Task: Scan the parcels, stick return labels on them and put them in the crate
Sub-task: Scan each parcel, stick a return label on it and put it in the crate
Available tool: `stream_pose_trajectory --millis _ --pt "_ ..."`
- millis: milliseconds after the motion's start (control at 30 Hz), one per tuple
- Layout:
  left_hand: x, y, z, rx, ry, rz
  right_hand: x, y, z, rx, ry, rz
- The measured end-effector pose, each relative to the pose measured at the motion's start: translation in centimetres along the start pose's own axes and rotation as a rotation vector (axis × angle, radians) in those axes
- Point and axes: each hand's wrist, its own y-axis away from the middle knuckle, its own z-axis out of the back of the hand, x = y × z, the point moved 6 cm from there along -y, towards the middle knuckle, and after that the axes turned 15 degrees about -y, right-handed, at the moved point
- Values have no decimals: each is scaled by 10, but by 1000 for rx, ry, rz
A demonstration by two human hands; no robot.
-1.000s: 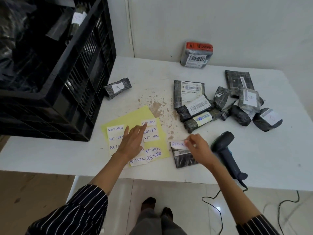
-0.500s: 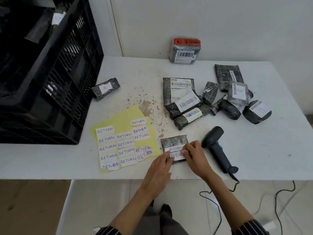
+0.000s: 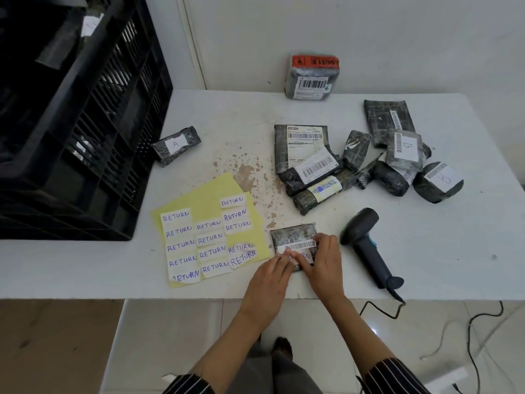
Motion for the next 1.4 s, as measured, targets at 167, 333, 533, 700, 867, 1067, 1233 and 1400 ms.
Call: stream_pose_trajectory --millis 167,333,533,700,867,1067,1233,1400 --pt "5 2 -1 85 -41 8 -8 -6 -1 -39 -161 -133" --pt "8 5 12 118 26 42 -10 0 8 53 -252 -114" --pt "4 8 17 81 123 38 -12 3 16 179 -244 -84" --pt "9 12 9 82 204 142 -9 4 10 97 -159 -110" --pt "2 10 13 76 323 143 -9 6 7 35 -92 -251" --pt "16 7 29 77 498 282 -2 2 12 26 -452 -479" --pt "34 9 78 -96 499 330 40 2 27 16 -811 -489" --pt "77 16 143 -377 435 383 94 -17 38 47 -1008 -419"
